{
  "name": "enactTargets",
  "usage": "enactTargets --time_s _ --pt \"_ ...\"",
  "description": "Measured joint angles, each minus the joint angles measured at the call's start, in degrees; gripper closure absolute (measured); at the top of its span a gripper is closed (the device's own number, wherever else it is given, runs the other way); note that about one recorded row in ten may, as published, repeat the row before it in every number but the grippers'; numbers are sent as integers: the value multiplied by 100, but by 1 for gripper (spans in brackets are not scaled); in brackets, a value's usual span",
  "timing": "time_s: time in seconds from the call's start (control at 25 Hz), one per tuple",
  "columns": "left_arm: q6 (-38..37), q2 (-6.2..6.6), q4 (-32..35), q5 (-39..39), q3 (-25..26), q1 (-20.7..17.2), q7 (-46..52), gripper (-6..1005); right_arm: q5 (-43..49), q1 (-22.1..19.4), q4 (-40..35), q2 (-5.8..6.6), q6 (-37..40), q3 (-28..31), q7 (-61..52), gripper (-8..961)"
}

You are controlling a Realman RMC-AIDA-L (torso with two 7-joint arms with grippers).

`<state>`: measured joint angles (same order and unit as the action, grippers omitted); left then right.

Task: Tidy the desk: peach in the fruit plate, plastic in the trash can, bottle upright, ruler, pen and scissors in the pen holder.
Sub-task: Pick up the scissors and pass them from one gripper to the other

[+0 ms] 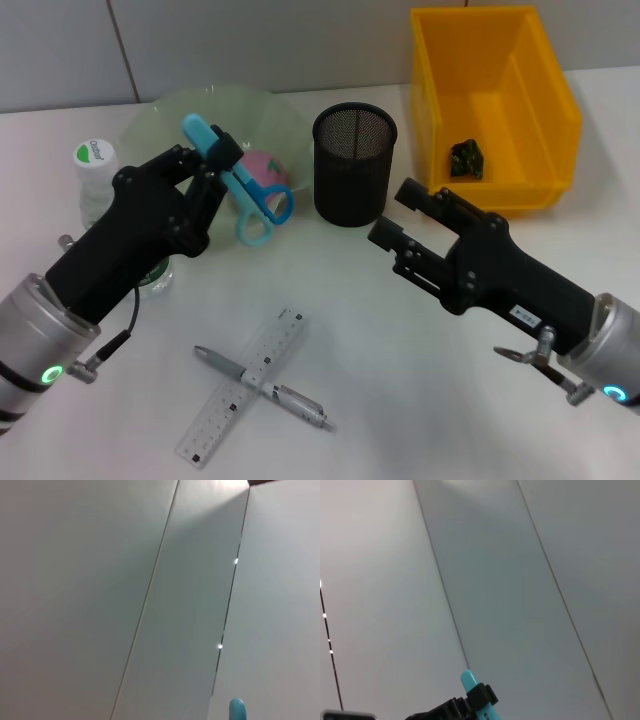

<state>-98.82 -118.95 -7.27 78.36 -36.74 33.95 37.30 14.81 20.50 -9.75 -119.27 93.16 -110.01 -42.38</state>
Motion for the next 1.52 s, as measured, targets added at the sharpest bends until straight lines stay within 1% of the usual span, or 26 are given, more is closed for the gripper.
enactTargets --time_s 0.04,0.08,0.12,0.16,0.2,0.24,0.36,0.4,0.44,0.52,0.72,1.16,1.52 --pt "0 0 0 0 0 0 0 897 1 0 47 0 56 -2 -115 310" --pt "-114 7 73 25 11 -40 328 897 3 -2 79 0 109 -4 -216 310" --pt "-114 7 73 25 11 -40 328 897 3 -3 94 0 142 -4 -284 310" --pt "-169 5 164 22 35 -74 676 897 6 -5 99 0 187 -6 -371 309" --pt "-169 5 164 22 35 -74 676 897 17 -5 99 0 231 -11 -452 309" --pt "-264 -8 259 -4 82 -94 1205 897 41 -4 94 0 277 -15 -549 309" --pt "-398 0 294 -7 145 -94 1674 897 170 38 74 8 419 -16 -866 309" --pt "-398 0 294 -7 145 -94 1674 897 192 53 73 11 470 -17 -957 309" --pt "-490 7 362 -8 190 -99 2014 897 205 69 77 15 515 -17 -1034 309" --pt "-559 11 416 -10 220 -107 2305 897 217 95 93 23 606 -22 -1193 310" --pt "-644 7 482 -13 339 -97 3016 897 230 199 96 27 625 -21 -1680 311" --pt "-679 -21 319 -15 441 -20 3456 897 352 509 -15 14 549 -20 -2300 313" --pt "-568 -23 267 -12 488 -6 3467 897 357 554 -8 9 304 -12 -2611 315"
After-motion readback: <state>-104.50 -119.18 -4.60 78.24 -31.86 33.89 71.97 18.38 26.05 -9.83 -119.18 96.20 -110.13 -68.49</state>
